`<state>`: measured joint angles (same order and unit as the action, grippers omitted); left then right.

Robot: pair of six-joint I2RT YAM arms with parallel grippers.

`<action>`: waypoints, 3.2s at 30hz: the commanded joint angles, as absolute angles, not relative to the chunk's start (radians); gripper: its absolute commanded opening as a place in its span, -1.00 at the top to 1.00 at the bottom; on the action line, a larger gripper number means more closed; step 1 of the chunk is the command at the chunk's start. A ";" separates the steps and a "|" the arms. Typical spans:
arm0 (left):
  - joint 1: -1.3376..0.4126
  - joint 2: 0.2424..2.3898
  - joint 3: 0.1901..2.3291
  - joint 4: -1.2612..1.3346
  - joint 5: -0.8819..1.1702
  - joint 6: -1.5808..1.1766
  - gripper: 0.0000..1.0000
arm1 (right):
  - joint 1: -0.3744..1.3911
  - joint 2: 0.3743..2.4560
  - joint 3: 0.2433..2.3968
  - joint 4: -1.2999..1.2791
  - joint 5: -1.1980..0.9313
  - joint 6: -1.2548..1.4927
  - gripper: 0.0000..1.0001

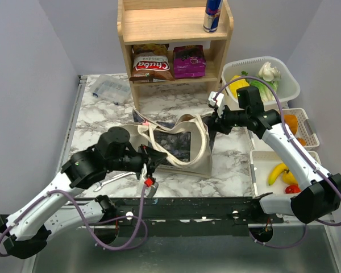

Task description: Untie the knot of the grocery bags and take out the mixed food

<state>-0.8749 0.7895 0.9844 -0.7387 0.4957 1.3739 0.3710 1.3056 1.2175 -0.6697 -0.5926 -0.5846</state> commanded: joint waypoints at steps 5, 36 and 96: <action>-0.792 0.920 1.333 -0.828 0.866 0.700 1.00 | 0.370 1.299 1.207 -0.688 -0.563 -0.601 0.99; -0.337 1.143 1.283 -0.026 1.110 -0.816 1.00 | 0.371 1.220 1.641 -0.627 -0.767 -0.472 -0.48; -0.207 1.119 1.543 -0.796 0.879 0.368 -0.75 | 0.451 0.987 1.408 -0.900 -0.605 -0.834 -0.47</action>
